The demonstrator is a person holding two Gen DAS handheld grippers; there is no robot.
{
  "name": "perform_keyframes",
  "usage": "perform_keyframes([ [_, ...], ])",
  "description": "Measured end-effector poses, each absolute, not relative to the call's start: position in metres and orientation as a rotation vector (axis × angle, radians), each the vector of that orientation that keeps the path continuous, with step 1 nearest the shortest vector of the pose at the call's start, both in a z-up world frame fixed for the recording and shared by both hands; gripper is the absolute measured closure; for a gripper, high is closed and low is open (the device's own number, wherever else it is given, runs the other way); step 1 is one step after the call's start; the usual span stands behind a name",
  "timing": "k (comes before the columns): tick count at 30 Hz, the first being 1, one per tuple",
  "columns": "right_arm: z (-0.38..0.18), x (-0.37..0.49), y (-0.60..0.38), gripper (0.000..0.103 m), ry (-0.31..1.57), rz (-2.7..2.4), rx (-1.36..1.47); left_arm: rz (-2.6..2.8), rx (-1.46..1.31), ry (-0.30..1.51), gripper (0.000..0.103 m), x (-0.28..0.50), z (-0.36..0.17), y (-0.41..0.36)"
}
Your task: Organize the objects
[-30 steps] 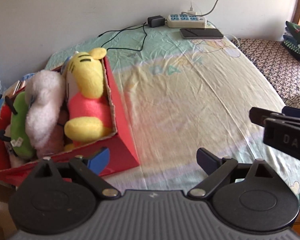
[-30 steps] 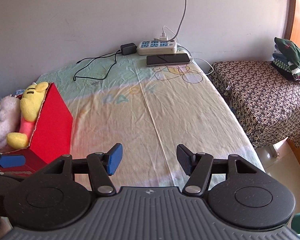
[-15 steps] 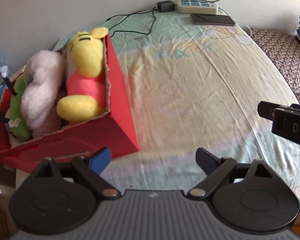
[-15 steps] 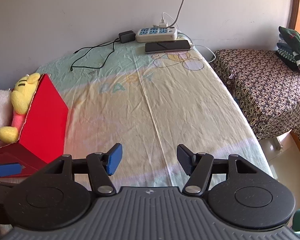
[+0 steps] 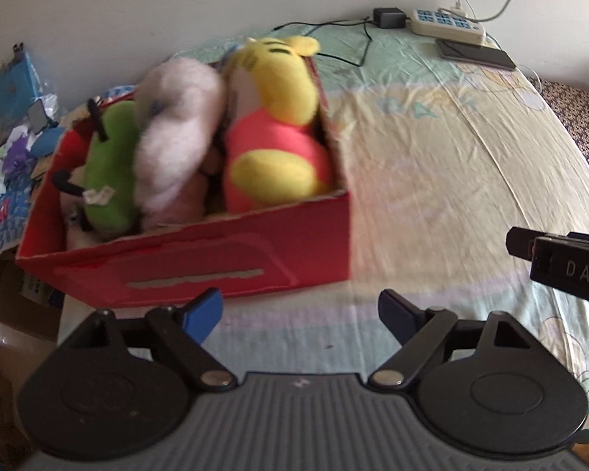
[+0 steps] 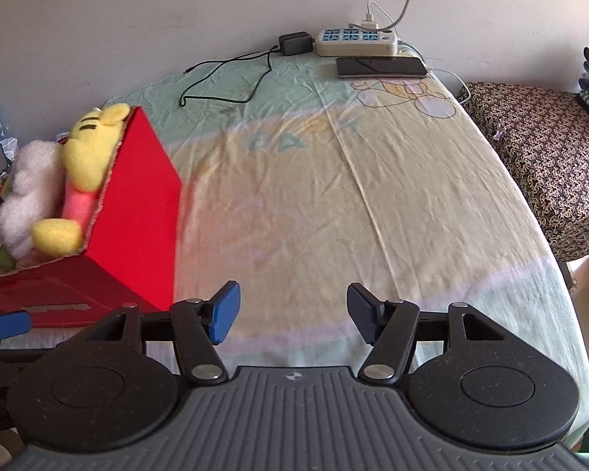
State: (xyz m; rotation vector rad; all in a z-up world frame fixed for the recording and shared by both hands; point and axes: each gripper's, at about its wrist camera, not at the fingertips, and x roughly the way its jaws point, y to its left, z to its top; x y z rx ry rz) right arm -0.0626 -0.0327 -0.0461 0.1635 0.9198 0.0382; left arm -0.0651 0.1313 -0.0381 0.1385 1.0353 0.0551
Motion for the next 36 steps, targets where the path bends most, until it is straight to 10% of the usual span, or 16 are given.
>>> perform_keyframes([
  [36,0.007,-0.062,0.108,0.031,0.801,0.050,0.115,0.107,0.098,0.941,0.010,-0.038,0.003,0.298],
])
